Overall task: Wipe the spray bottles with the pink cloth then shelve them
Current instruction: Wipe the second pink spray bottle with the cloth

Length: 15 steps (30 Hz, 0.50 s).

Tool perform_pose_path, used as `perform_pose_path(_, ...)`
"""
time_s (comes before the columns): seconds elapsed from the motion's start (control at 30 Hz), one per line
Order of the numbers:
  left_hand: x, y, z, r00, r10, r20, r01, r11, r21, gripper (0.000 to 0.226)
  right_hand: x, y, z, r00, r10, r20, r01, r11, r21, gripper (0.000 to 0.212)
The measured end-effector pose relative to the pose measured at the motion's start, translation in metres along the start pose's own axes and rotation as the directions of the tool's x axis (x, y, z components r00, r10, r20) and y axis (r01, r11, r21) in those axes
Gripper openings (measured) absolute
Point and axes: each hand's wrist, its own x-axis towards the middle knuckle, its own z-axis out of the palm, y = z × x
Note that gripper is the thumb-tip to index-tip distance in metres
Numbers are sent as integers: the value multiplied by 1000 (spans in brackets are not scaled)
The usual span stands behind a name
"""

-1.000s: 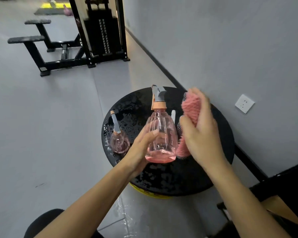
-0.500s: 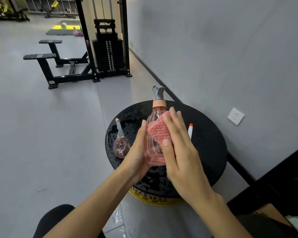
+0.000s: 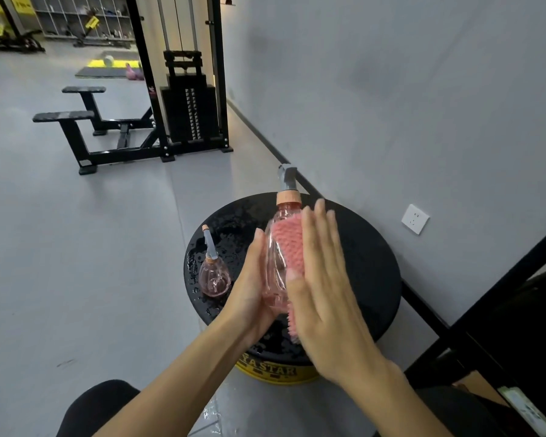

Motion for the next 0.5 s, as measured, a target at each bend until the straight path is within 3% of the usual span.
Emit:
perform_pose_path(0.13,-1,11,-3,999,31,-8,-31,999,7,69,-18,-1,4,999,-15,48,14,999,29,61)
perform_pose_path(0.37,-6,2,4,999,36,24,-37,997,73,52,22,-1,-4,998,8,-69,-12,999,-53,57)
perform_pose_path(0.5,-6,8,3,996,57,66,-63,995,82,53,4,-8,0,997,-50,-57,42,991,-125,58)
